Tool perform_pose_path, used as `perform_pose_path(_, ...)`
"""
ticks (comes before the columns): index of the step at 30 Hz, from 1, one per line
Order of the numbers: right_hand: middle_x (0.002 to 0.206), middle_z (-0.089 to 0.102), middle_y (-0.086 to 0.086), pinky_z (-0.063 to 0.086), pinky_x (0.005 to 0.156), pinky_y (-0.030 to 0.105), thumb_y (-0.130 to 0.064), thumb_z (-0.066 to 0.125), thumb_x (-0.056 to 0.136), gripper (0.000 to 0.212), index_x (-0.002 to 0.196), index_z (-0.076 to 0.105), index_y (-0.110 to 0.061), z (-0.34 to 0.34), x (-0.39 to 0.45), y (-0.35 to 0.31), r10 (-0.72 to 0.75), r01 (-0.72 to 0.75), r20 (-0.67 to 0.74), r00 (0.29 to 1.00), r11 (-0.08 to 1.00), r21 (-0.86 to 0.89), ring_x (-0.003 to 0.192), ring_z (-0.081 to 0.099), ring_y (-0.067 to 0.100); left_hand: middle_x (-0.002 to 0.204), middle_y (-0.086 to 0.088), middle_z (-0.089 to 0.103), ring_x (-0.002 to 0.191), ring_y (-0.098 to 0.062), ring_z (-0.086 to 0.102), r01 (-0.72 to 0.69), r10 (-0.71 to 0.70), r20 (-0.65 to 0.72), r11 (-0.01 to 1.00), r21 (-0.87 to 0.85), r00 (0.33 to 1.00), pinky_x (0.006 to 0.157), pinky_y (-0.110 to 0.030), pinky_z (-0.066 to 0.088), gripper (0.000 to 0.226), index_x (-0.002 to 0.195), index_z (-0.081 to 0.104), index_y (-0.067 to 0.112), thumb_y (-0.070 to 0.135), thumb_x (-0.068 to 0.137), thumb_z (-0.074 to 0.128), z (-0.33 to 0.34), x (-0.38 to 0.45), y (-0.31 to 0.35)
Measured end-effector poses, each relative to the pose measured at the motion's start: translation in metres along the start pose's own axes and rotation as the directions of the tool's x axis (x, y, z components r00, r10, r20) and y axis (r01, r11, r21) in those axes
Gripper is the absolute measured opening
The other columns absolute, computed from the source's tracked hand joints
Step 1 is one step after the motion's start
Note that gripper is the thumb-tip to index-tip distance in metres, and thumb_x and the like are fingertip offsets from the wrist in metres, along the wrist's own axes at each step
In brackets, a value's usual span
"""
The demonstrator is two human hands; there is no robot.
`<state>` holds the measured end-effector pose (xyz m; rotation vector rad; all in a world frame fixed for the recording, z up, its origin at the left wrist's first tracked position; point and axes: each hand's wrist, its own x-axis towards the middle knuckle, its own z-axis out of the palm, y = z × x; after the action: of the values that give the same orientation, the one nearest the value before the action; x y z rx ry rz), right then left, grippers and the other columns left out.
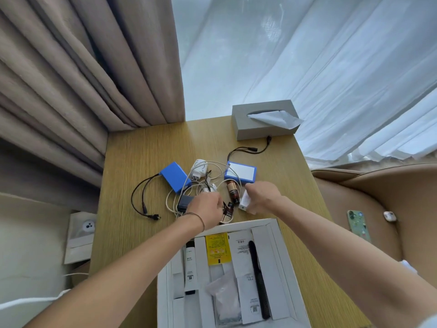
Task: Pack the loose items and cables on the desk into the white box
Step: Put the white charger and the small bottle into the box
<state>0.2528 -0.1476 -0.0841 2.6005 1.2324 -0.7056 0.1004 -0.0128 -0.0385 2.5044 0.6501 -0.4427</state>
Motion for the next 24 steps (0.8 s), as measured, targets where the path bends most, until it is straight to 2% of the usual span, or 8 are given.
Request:
perform_pose_path(3, 0.094, 0.063, 0.0, 0.053, 0.064, 0.032, -0.046, 0.074, 0.072, 0.04, 0.094, 0.049, -0.023, -0.006, -0.014, 0.004, 0.049, -0.033, -0.063, 0.997, 0.975, 0.221, 0.086, 0.06, 0.021, 0.103, -0.004, 0.067, 0.094, -0.025, 0.061, 0.044, -0.044, 0.011, 0.998, 0.033, 0.999, 0.079, -0.036, 0.054, 0.017, 0.097, 0.066, 0.023, 0.015, 0.09, 0.052, 0.008, 0.012, 0.004)
perform_pose_path(5, 0.086, 0.061, -0.003, 0.048, 0.061, 0.029, -0.048, 0.074, 0.074, 0.037, 0.086, 0.048, -0.024, -0.013, -0.027, 0.006, 0.089, -0.039, -0.127, 0.988, 0.936, 0.351, 0.08, 0.058, 0.017, 0.104, -0.006, 0.067, 0.095, -0.025, 0.062, 0.069, -0.072, 0.046, 0.995, 0.066, 0.996, 0.079, -0.036, 0.054, 0.015, 0.1, 0.067, 0.02, 0.018, 0.09, 0.056, 0.014, 0.02, 0.006)
perform_pose_path(8, 0.075, 0.057, -0.005, 0.038, 0.058, 0.03, -0.049, 0.074, 0.073, 0.039, 0.08, 0.05, -0.019, -0.026, -0.052, 0.012, 0.195, -0.052, -0.175, 0.965, 0.797, 0.601, 0.067, 0.05, 0.015, 0.102, -0.008, 0.068, 0.095, -0.027, 0.062, 0.064, -0.079, 0.089, 0.986, 0.153, 0.993, 0.072, -0.034, 0.051, 0.021, 0.1, 0.067, 0.014, 0.031, 0.089, 0.061, 0.024, 0.031, 0.012)
perform_pose_path(12, 0.072, 0.057, -0.007, 0.04, 0.059, 0.029, -0.039, 0.077, 0.074, 0.032, 0.079, 0.052, -0.02, -0.042, -0.088, 0.014, 0.248, 0.002, -0.178, 0.952, 0.578, 0.816, 0.063, 0.049, 0.01, 0.097, -0.004, 0.061, 0.102, -0.028, 0.057, 0.047, -0.068, 0.069, 0.961, 0.271, 0.995, 0.069, -0.033, 0.039, 0.023, 0.088, 0.054, 0.021, 0.044, 0.086, 0.059, 0.036, 0.041, 0.017)
perform_pose_path(14, 0.073, 0.061, -0.007, 0.041, 0.059, 0.026, -0.04, 0.076, 0.073, 0.03, 0.076, 0.052, -0.022, -0.049, -0.107, 0.013, 0.251, 0.034, -0.186, 0.95, 0.51, 0.859, 0.063, 0.052, 0.01, 0.095, -0.004, 0.059, 0.1, -0.028, 0.058, 0.048, -0.064, 0.042, 0.948, 0.314, 0.997, 0.068, -0.031, 0.038, 0.024, 0.086, 0.051, 0.023, 0.046, 0.083, 0.059, 0.038, 0.046, 0.017)
perform_pose_path(18, 0.08, 0.071, -0.005, 0.046, 0.06, 0.025, -0.044, 0.076, 0.071, 0.032, 0.077, 0.054, -0.023, -0.056, -0.139, 0.003, 0.212, 0.077, -0.191, 0.958, 0.453, 0.888, 0.067, 0.064, 0.011, 0.083, -0.001, 0.06, 0.079, -0.025, 0.056, 0.043, -0.062, 0.041, 0.93, 0.364, 0.997, 0.065, -0.029, 0.042, 0.028, 0.079, 0.051, 0.022, 0.048, 0.079, 0.062, 0.036, 0.051, 0.019)
perform_pose_path(21, 0.081, 0.069, -0.011, 0.045, 0.057, 0.015, -0.043, 0.078, 0.072, 0.03, 0.077, 0.055, -0.025, -0.054, -0.154, -0.007, 0.17, 0.104, -0.204, 0.964, 0.465, 0.879, 0.066, 0.064, 0.001, 0.077, 0.001, 0.056, 0.075, -0.024, 0.055, 0.01, -0.044, 0.075, 0.914, 0.405, 0.996, 0.067, -0.031, 0.044, 0.03, 0.083, 0.054, 0.022, 0.05, 0.079, 0.063, 0.034, 0.053, 0.022)
perform_pose_path(24, 0.08, 0.067, -0.018, 0.044, 0.057, 0.014, -0.044, 0.079, 0.07, 0.031, 0.078, 0.056, -0.025, -0.053, -0.166, -0.018, 0.133, 0.134, -0.224, 0.965, 0.485, 0.864, 0.064, 0.06, -0.004, 0.086, -0.003, 0.063, 0.078, -0.025, 0.056, -0.02, -0.024, 0.103, 0.915, 0.403, 0.994, 0.069, -0.033, 0.043, 0.023, 0.087, 0.059, 0.019, 0.041, 0.083, 0.061, 0.034, 0.053, 0.024)
